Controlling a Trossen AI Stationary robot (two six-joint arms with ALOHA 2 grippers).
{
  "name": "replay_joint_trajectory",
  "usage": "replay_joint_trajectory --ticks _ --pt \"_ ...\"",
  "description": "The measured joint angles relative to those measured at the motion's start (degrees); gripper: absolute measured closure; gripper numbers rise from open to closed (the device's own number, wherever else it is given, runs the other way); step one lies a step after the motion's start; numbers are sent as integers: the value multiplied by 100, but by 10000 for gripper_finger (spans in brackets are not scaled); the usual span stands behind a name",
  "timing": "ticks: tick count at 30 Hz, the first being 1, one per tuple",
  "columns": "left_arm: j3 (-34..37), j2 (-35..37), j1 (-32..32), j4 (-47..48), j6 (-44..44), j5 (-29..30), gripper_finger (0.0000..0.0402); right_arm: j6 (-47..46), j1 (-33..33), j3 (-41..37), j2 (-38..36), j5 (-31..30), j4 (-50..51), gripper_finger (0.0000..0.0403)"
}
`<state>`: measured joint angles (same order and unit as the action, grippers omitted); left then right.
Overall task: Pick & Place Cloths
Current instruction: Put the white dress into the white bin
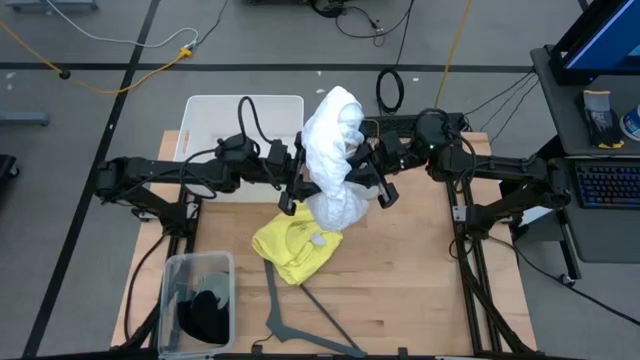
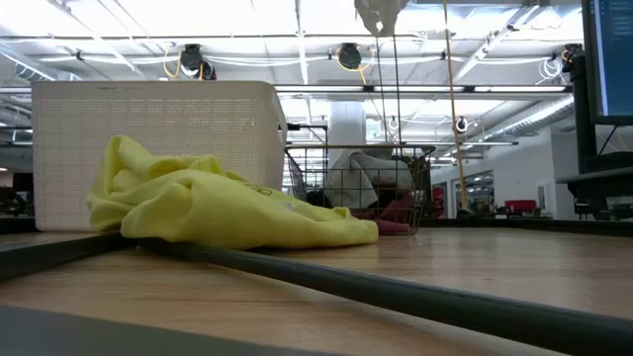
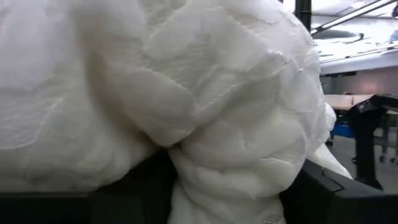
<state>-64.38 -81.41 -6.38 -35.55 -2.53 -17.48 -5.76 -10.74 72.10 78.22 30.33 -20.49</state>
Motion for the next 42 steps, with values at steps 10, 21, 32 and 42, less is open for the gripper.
replay_joint_trajectory --ticks 10,21,32,42 --pt "-2 13 55 98 -47 1075 283 -107 -15 2 -11 -105 -33 364" --pt "-2 197 53 790 -18 1400 350 841 -59 1 -570 -520 1363 283" --pt "-33 1310 90 1996 210 2664 350 1777 -81 -26 -1721 -2707 4072 204" --pt "-22 1993 302 2612 750 5540 350 1965 -85 -15 -1945 -3197 4491 196"
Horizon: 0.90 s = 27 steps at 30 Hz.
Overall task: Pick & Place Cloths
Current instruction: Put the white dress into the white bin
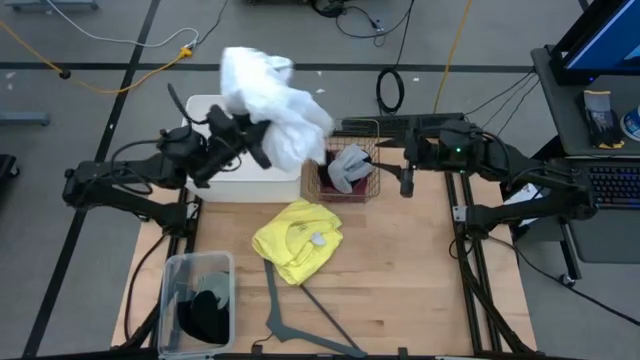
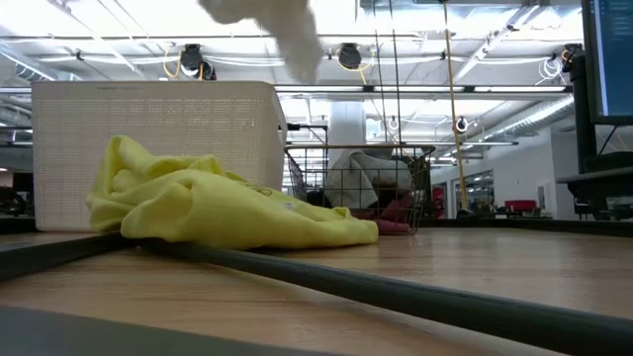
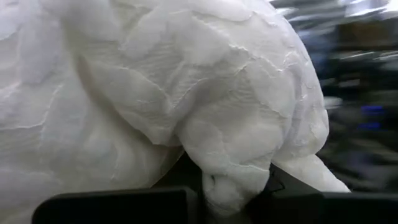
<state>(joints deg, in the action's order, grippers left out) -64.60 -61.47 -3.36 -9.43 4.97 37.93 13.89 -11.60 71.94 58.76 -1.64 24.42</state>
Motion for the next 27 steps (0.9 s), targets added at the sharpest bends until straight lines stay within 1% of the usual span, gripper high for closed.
replay_joint_trajectory --ticks 3,6,8,11,14,18,21,24,27 --pt "15 73 81 457 -237 972 350 200 0 0 4 -33 22 198" --pt "14 83 181 645 -542 1741 350 270 -1 2 0 -309 7 198" --pt "15 79 280 678 -546 2310 350 329 -3 -1 0 -451 -5 198" --pt "15 83 376 653 -510 2996 350 334 -4 -63 -2 -458 -54 197" --pt "15 80 476 682 -532 3542 350 335 -2 -138 -2 -455 -64 200" --pt "15 81 585 815 -623 3992 350 336 -4 -283 -4 -456 -189 201" --pt "15 79 615 1346 -1076 4124 350 335 -4 -368 -5 -452 -356 200" --pt "15 79 599 2231 -2035 4063 350 335 -4 -437 -9 -447 -451 201" --pt "17 76 475 3210 -3158 3735 350 334 -4 -450 -7 -438 -463 202"
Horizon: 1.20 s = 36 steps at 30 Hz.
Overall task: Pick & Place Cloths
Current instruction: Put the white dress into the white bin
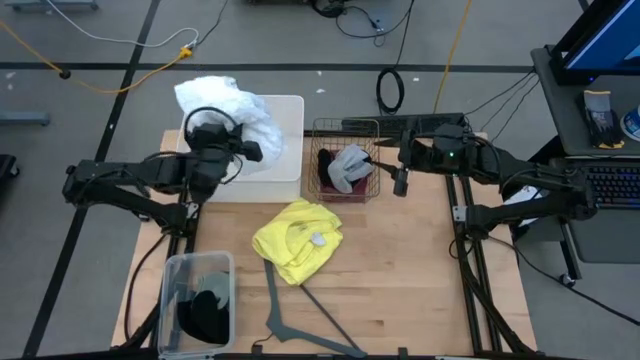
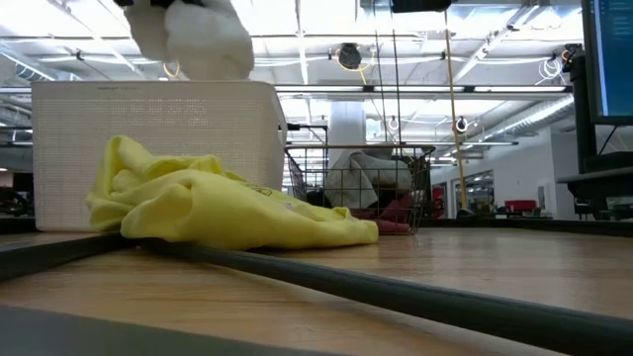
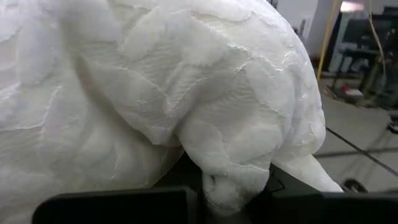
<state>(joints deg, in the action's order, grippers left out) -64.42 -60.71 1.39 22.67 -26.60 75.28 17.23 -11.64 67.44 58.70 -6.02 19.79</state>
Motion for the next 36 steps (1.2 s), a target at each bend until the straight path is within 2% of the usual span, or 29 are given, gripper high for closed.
replay_joint_trajectory --ticks 4,8,13,18,20,28,36 --pt "2 0 -409 1131 -1451 -784 350 0 0 0 -4 0 -9 202" --pt "5 -4 -1054 1722 -2419 -1720 350 -9 0 0 -4 2 -6 203" --pt "5 -24 -2063 1773 -2939 -3255 350 -17 0 0 -4 2 -4 205" --pt "8 -355 -2982 1992 -3309 -4960 350 -22 0 0 -4 4 0 206" --pt "7 -537 -3311 2041 -3394 -5460 350 -22 0 0 -4 4 8 206" --pt "9 -1334 -4327 2064 -3285 -6822 350 -8 0 0 -4 4 28 206" --pt "9 -2078 -4688 2071 -3139 -7316 350 11 0 0 -4 4 31 206"
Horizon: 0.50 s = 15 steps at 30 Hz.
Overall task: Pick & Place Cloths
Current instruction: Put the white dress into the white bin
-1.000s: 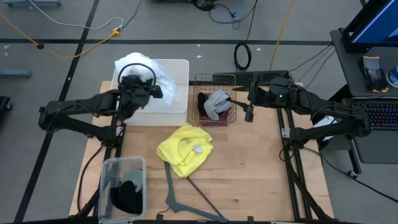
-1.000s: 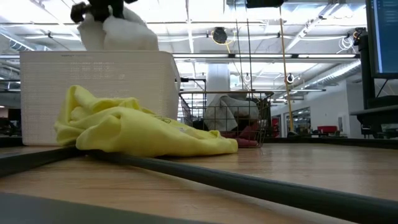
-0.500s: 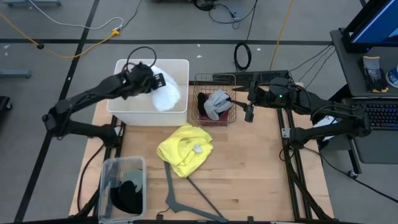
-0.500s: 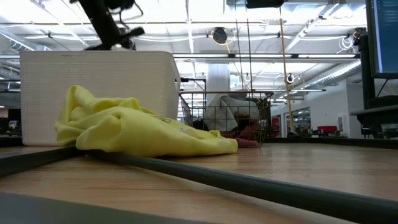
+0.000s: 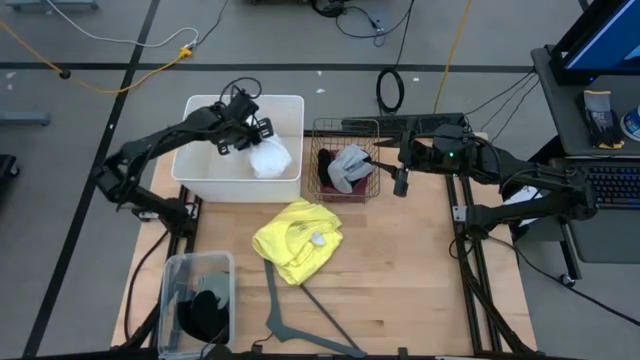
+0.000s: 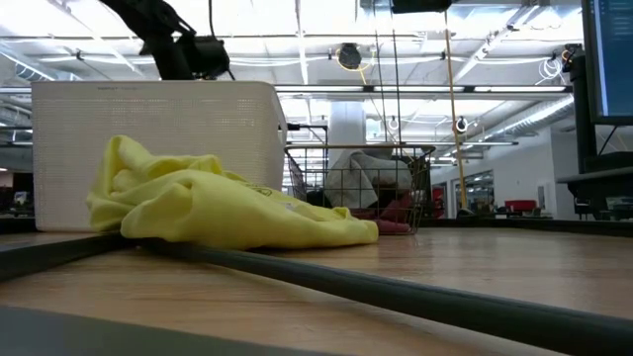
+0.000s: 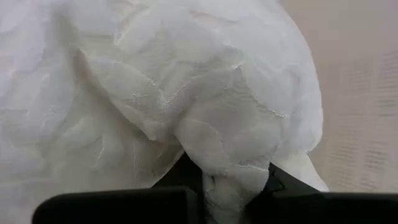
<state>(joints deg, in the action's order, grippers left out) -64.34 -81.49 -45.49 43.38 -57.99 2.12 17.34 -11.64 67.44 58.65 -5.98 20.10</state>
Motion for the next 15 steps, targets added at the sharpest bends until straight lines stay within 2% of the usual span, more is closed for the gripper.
replay_joint_trajectory --ticks 6,15 --pt "0 -450 -3 -4 52 -223 342 7 -1 0 0 0 0 206" --pt "0 -613 -3 -33 87 -371 279 8 -1 0 0 2 0 206"
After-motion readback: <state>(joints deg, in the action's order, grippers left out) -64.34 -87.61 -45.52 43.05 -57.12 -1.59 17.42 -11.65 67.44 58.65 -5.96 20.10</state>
